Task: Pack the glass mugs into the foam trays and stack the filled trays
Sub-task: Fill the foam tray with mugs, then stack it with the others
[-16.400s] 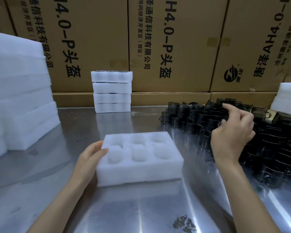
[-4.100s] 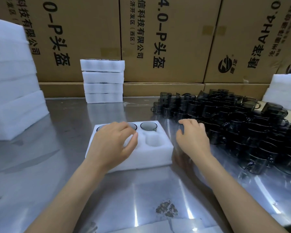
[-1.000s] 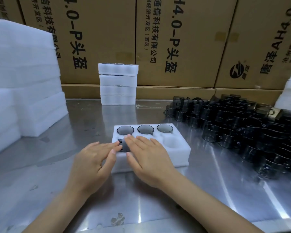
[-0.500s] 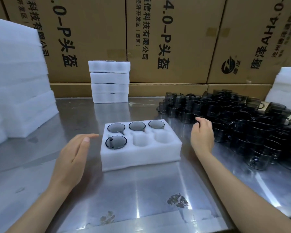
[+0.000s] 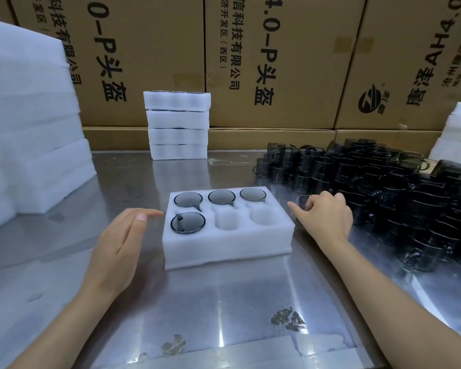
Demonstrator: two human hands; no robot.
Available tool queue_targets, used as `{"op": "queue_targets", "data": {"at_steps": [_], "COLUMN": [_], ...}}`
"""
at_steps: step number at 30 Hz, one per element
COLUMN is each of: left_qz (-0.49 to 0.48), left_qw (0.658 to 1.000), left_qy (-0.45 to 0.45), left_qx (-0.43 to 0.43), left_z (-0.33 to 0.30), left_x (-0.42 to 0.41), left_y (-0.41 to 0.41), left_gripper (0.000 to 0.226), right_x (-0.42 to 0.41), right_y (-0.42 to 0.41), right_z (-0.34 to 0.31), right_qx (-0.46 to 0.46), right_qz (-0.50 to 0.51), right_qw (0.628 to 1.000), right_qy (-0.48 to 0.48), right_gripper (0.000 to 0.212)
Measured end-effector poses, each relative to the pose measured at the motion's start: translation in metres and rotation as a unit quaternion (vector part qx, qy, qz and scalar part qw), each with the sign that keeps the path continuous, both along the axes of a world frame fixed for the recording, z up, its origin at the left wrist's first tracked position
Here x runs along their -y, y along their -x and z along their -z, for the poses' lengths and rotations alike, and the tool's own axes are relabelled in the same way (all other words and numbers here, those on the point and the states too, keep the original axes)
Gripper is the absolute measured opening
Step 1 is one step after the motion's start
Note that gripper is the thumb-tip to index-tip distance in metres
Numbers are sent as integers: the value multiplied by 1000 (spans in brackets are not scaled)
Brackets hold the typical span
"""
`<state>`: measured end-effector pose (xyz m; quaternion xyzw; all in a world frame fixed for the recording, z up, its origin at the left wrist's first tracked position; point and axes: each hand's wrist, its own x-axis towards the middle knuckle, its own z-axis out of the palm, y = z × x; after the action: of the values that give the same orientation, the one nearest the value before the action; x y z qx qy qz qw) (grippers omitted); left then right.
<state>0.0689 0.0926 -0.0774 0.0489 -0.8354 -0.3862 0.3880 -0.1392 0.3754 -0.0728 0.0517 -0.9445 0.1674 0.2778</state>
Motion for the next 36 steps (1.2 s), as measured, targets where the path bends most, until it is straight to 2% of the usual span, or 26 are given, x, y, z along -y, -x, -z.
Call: {"op": "queue_targets", "data": {"at_steps": [5,8,10,12,16,21,26,32,36], "left_qz": [6,8,11,11,15,15,23,27,31], "left_qw": [1000,1000,1000,1000,1000,1000,1000,1000,999], "left_qy": [-2,-2,-1,1,4,0,-4,8,9], "left_qx": [-7,-8,-8,-3,0,1,6,6,11], "left_z": [-2,-1,-1,0,1,1,2,3,4], "left_x": [-1,-1,-2,-2,-4,-3,-5,-8,-9], "left_y": [-2,-2,-2,-1,0,1,2,4,4], "left_gripper": [41,40,39,37,37,36,38,39,41], "right_x": [2,7,14,24,45,63,70,80,84], "right_y": [-9,-20,-34,-51,-82,-97,-97,-97,-99], "right_z": [-5,-18,-28,-35,-36,-27,-26,-21,-20], "right_qx": [-38,-110,-157,-208,-286,-263,-251,-255,-221], "right_qz": [-31,-105,-173,-239,-332,-360,-343,-361,-374], "right_qw": [999,983,952,919,888,894,904,897,900], "right_qy": [-15,102,196,235,140,39,37,28,21], "right_gripper": [30,20,14,10,20,23,26,30,33]}}
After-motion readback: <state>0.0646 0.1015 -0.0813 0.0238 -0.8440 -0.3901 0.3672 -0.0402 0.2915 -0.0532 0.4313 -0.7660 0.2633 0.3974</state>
